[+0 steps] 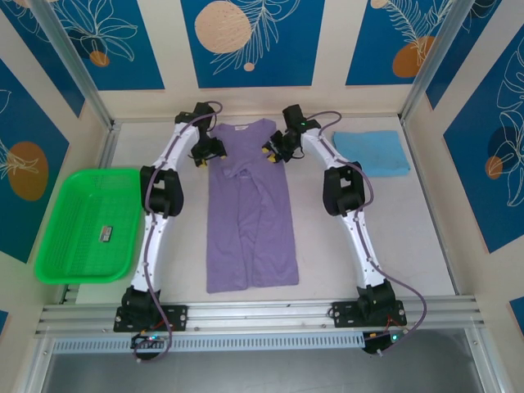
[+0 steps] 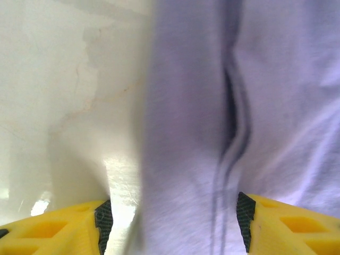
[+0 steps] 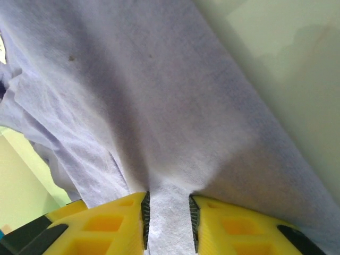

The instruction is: Fold and stack the t-shirts

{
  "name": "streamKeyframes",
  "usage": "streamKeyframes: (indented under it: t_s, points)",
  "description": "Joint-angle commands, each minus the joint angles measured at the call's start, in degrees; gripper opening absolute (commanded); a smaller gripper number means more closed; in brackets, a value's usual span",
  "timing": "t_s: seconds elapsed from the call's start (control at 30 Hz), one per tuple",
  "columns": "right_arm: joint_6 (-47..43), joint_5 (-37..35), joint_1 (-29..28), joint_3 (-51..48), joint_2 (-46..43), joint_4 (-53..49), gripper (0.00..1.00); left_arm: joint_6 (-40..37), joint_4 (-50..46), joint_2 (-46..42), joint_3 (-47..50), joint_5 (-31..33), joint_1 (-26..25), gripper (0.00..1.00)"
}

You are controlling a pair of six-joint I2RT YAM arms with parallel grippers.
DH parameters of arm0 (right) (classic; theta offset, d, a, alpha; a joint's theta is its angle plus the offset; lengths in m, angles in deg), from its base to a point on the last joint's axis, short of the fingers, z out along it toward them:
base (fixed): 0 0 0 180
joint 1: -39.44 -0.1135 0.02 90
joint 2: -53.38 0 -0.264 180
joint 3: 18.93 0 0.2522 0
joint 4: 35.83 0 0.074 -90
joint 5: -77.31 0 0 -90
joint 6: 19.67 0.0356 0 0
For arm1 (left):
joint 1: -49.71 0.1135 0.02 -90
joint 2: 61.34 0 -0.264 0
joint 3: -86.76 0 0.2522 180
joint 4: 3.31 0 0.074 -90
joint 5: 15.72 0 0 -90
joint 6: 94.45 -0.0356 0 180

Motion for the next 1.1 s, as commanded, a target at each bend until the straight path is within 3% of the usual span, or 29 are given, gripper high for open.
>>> streamKeyframes:
  t_s: [0.0, 0.1, 0.2, 0.33, 0.43, 0.5, 0.6, 0.77, 0.93, 1.07]
  points:
    - [1.73, -2.87, 1.92, -3.61, -0.66, -4.38, 0.33, 1.25, 14.23, 6.68, -7.10, -2.83, 0.27, 0.65]
    - [3.07, -2.26, 2.58, -6.23, -2.81, -2.59, 0.42, 4.13, 18.40, 7.01, -8.34, -5.15, 0.05, 0.66]
    - [3.29, 0.14, 3.22, -3.22, -3.55, -2.76, 0.51, 4.96, 19.44, 4.59, -8.80, -6.17, -0.25, 0.74]
    - [-1.16, 3.01, 3.94, 5.27, -5.56, -7.80, 0.59, 4.37, 17.03, -3.00, -8.60, -6.16, -0.52, 0.87]
    - [-6.95, 3.66, 3.98, 1.84, -13.52, -10.73, 0.62, 3.68, 13.49, -11.44, -3.54, -6.34, -1.10, 0.91]
    - [-10.75, 2.48, 3.73, -9.58, -22.95, -9.79, 0.63, 3.57, 13.90, -19.41, 6.67, -6.67, -2.36, 0.91]
    - [-13.42, 2.89, 3.23, -36.26, -40.83, -1.83, 0.63, 2.71, 18.53, -34.18, 29.16, -6.05, -5.84, 0.90]
    - [-19.21, 6.56, 1.34, -71.42, -64.12, -4.57, 0.60, -1.39, 18.40, -53.86, 61.51, -10.23, -11.31, 0.74]
    - [-18.89, 10.84, -3.32, -94.72, -81.77, -6.07, 0.54, -4.33, 13.22, -71.32, 88.54, -15.08, -12.56, 0.58]
    - [-13.82, 12.50, -10.02, -106.37, -88.22, -1.36, 0.50, -0.85, 13.87, -80.15, 104.25, -25.90, -12.64, 0.54]
